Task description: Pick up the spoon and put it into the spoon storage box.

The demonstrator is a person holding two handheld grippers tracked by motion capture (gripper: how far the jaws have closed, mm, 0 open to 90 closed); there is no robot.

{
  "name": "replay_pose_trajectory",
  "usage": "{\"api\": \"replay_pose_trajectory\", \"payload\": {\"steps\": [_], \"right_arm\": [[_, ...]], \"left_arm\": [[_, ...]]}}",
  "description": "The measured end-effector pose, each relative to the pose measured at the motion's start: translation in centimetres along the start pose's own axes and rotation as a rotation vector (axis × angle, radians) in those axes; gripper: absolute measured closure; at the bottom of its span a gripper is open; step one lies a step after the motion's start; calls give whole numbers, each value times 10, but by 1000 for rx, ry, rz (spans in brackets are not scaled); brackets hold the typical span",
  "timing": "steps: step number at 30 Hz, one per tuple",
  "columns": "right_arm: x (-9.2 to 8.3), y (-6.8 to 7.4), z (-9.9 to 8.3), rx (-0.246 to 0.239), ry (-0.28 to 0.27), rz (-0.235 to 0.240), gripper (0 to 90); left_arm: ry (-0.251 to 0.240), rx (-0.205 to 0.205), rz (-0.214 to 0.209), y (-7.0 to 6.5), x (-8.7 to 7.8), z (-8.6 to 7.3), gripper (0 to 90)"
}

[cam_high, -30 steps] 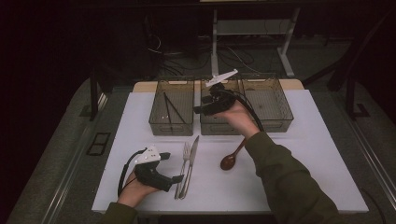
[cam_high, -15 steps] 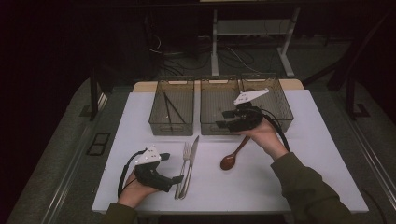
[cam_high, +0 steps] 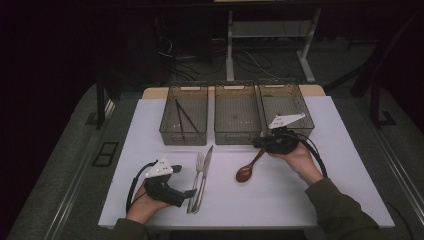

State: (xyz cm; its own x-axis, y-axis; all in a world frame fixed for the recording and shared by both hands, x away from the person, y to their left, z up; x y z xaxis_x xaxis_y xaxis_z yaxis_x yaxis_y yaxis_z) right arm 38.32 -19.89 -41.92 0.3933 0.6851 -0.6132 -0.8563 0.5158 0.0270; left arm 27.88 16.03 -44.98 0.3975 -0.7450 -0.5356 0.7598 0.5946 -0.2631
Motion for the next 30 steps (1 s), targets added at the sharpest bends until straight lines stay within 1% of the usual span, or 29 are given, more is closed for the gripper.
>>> {"api": "replay_pose_trajectory", "payload": {"steps": [4, 5, 10, 19, 22, 23, 30], "right_arm": [[9, -4, -12, 7, 40, 3, 881], [11, -5, -14, 11, 50, 7, 886], [19, -8, -23, 15, 92, -3, 888], [29, -6, -28, 9, 132, -6, 888], [30, -5, -29, 0, 149, -10, 888], [30, -5, -29, -1, 147, -11, 888], [24, -4, -34, -3, 161, -8, 888]], "left_arm": [[3, 3, 2, 0, 0, 0, 0], [3, 3, 2, 1, 1, 0, 0], [5, 10, 1, 1, 2, 1, 0], [5, 8, -7, 2, 3, 1, 0], [8, 8, -6, 2, 3, 1, 0], [8, 10, -6, 2, 3, 1, 0], [10, 12, -8, 1, 4, 2, 0]]}}
Point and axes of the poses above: each handheld gripper's, and its own axes: x roughly forward along the jaws, z roughly out of its top, y roughly to its left, the point moved 2 cm from there along x, roughly forward along the jaws, and after that the axes turned 8 degrees about -x, right-handed, at the moved point
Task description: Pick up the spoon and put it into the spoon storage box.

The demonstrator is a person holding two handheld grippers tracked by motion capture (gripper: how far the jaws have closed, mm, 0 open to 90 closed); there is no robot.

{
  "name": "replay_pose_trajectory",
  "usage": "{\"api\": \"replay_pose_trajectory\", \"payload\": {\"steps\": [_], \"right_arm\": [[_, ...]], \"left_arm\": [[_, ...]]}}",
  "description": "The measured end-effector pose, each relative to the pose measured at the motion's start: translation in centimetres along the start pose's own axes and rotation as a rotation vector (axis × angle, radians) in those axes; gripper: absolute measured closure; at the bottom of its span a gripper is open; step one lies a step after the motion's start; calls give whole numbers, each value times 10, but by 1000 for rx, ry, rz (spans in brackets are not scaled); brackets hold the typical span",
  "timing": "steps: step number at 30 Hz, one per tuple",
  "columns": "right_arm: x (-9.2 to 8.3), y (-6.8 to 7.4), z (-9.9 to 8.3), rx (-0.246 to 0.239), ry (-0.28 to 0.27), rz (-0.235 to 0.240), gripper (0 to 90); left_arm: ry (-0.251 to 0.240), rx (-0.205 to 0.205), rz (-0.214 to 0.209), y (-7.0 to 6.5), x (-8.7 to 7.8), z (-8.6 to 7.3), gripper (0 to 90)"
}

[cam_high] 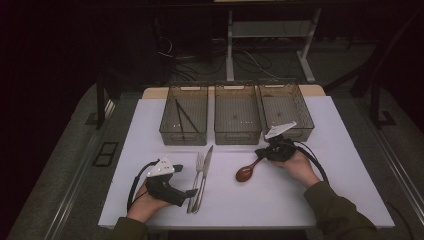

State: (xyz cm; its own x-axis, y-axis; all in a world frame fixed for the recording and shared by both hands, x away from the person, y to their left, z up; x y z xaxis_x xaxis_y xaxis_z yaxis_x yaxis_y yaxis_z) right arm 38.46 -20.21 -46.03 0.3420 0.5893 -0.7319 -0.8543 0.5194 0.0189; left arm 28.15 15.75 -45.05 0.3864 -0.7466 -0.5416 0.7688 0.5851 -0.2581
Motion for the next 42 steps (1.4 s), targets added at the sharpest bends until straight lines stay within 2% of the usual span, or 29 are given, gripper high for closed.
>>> {"api": "replay_pose_trajectory", "payload": {"steps": [5, 10, 23, 26, 29, 32, 35, 38, 42], "right_arm": [[-6, 2, -5, -9, 23, 4, 888], [-12, 3, -11, 5, 28, 10, 888], [-29, 16, -27, -7, 51, 27, 889], [-34, 16, -29, -3, 40, 21, 888], [-41, 15, -30, 17, 4, 28, 886], [-50, 15, -30, 37, -47, 52, 835], [-57, 18, -30, 61, -96, 83, 737], [-61, 23, -29, 64, -132, 105, 579], [-59, 31, -27, 40, -142, 124, 471]], "left_arm": [[-1, -3, 1, 0, 0, 0, 0], [-3, -3, 0, 0, -1, 0, 0], [-1, 2, 2, -1, 0, 1, 0], [-4, -1, 3, -1, 1, 1, 0], [-3, -3, 2, -1, 1, 1, 0], [-4, -5, 3, 0, 1, 1, 0], [-3, -6, 3, 0, 1, 1, 0], [-6, -6, 1, 0, 1, 2, 0], [-13, -10, 1, 0, 0, 2, 0]]}}
Point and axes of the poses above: each handheld gripper's, and its own axes: x roughly forward along the jaws, z roughly out of its top, y roughly to its left, the point moved 2 cm from there along x, roughly forward along the jaws, and after that the axes turned 8 degrees about -x, right-handed, at the moved point
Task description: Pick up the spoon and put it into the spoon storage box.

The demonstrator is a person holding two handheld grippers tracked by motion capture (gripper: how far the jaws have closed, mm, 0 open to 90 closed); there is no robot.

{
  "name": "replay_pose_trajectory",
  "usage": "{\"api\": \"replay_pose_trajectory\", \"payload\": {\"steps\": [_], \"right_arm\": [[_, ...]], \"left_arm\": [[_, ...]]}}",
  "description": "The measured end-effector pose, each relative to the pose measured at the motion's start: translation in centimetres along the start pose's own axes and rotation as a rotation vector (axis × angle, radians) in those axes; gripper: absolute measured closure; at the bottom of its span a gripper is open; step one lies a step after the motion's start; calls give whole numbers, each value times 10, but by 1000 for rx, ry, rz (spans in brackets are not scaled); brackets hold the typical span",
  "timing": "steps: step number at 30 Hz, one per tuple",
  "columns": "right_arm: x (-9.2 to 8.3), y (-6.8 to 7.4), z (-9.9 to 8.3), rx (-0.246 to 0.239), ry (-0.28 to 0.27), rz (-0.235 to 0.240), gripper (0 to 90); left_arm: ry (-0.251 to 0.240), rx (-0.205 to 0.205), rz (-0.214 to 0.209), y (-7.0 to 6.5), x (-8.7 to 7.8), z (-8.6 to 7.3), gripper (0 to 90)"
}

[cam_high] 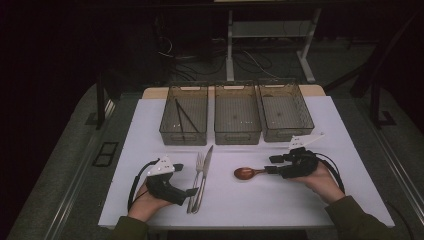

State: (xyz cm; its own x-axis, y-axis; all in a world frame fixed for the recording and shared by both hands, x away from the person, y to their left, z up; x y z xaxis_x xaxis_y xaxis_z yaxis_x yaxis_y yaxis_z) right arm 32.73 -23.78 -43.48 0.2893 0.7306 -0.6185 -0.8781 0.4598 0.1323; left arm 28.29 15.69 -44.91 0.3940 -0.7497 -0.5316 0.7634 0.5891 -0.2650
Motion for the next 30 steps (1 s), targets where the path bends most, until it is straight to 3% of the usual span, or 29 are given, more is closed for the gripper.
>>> {"api": "replay_pose_trajectory", "payload": {"steps": [6, 18, 24, 30], "right_arm": [[14, 8, 5, -27, 1, 25, 355], [51, 20, 19, -62, 37, 79, 356], [64, 22, 21, -82, 71, 82, 378], [71, 18, 22, -84, 78, 77, 397]], "left_arm": [[-10, -5, -8, 0, 0, 1, 0], [-17, -13, -8, -1, 0, 1, 0], [-10, -13, 16, -1, 2, 0, 0], [-4, -6, 14, -1, 3, 0, 0]]}}
Point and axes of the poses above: each handheld gripper's, and its own axes: x roughly forward along the jaws, z roughly out of its top, y roughly to its left, the point moved 2 cm from there along x, roughly forward along the jaws, and after that the axes turned 8 degrees about -x, right-handed, at the moved point
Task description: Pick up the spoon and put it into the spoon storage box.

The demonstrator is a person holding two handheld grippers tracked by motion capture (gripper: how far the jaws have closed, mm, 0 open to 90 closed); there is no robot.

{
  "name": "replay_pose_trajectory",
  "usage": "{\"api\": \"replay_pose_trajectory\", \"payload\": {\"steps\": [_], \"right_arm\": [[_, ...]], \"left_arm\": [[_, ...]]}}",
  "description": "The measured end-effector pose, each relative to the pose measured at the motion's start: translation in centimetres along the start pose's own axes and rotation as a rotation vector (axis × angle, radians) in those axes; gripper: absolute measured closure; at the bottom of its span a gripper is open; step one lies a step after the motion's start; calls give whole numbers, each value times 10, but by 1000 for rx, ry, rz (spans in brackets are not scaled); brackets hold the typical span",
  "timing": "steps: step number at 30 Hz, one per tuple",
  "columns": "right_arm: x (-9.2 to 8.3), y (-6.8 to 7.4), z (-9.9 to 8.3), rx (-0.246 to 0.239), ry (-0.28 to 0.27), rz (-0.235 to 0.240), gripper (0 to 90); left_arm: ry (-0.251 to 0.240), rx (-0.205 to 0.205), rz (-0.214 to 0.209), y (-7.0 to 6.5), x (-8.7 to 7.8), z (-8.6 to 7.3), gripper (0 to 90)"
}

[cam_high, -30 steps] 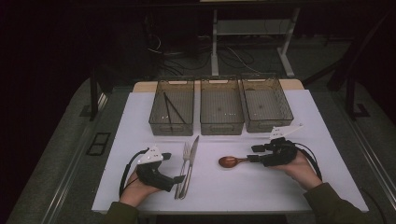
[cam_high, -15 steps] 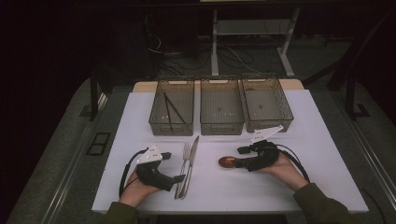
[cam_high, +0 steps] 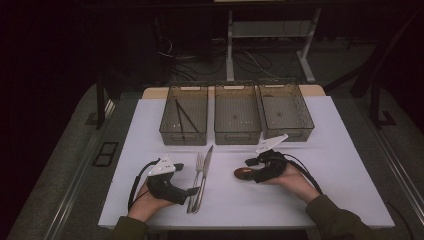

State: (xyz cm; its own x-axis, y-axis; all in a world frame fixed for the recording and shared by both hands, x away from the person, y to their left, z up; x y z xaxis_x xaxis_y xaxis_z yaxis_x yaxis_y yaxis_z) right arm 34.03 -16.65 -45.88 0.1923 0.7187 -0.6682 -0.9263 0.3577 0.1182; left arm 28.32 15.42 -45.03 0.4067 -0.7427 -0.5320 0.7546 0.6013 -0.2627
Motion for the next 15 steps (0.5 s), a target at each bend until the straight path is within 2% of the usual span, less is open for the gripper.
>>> {"api": "replay_pose_trajectory", "payload": {"steps": [10, 15], "right_arm": [[5, 2, -2, -23, 33, 4, 434], [5, 3, -4, -46, 48, -1, 481]], "left_arm": [[5, -1, -1, 0, 0, 0, 0], [7, 0, -4, 0, 0, 0, 0]]}}
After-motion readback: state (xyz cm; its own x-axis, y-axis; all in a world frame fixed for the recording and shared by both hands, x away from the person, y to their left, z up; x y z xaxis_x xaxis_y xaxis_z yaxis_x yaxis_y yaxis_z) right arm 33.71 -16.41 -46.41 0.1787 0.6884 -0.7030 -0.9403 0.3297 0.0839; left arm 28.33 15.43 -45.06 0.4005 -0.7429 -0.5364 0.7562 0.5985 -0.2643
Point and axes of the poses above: each handheld gripper's, and its own axes: x roughly forward along the jaws, z roughly out of its top, y roughly to its left, the point moved 2 cm from there along x, roughly forward along the jaws, and after that the axes turned 8 degrees about -x, right-handed, at the moved point
